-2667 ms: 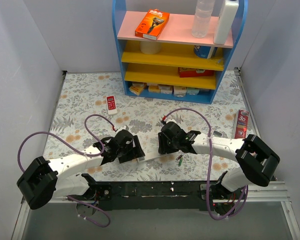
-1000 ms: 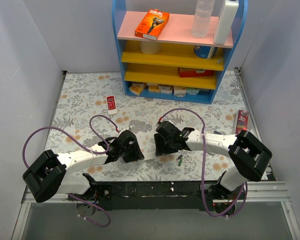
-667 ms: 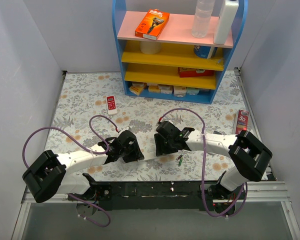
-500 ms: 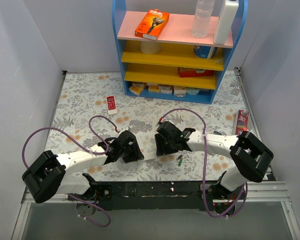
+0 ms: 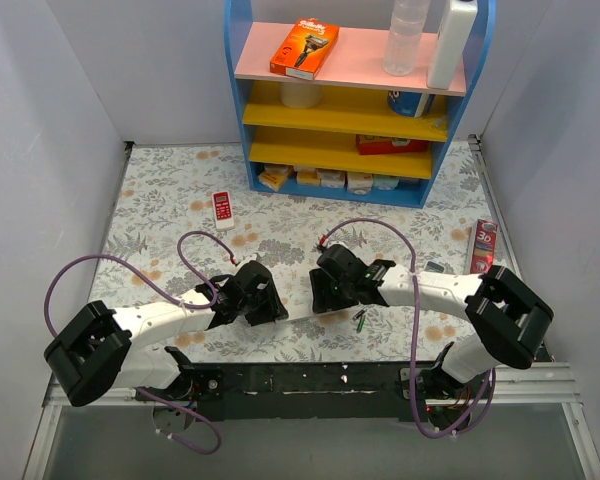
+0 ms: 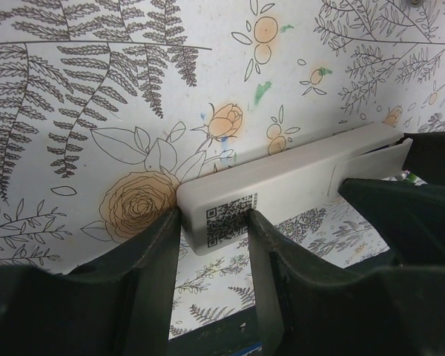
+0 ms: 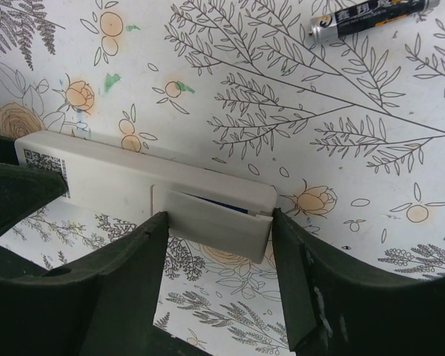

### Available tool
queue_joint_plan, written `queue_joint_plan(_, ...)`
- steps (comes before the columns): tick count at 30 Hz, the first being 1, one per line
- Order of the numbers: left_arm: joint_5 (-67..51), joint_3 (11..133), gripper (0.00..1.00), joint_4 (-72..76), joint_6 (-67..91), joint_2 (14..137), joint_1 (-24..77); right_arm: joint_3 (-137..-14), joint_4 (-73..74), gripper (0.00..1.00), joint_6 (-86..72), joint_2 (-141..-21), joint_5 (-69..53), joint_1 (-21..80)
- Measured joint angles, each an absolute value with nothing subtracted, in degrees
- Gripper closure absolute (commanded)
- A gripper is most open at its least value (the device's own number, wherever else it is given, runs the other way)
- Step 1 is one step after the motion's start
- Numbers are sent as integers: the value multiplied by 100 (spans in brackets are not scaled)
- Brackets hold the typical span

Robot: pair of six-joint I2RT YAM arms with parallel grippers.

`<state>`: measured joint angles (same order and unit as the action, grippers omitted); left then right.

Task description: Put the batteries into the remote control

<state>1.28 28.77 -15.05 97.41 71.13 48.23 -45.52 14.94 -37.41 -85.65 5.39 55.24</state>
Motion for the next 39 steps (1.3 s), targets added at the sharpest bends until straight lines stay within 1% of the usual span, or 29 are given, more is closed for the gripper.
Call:
queue_joint_plan(2, 128, 2877, 73, -1498, 9741, 7116, 4823, -4552, 1483, 30, -3710, -8565, 502, 5542)
queue_joint_plan(9, 128, 2877, 73, -1476, 9741, 7122, 4823, -4552, 1461, 29, -3710, -8602, 440, 5564)
queue_joint_plan(22, 123, 2877, 74, -1479, 9743, 7122, 4823, -4547, 1435, 44, -3819, -8661, 528, 5553)
queue_joint_plan(39, 128, 2869, 74, -1476, 9751, 7109, 4823, -4434, 1330, 44, -3798, -8565, 530, 5551)
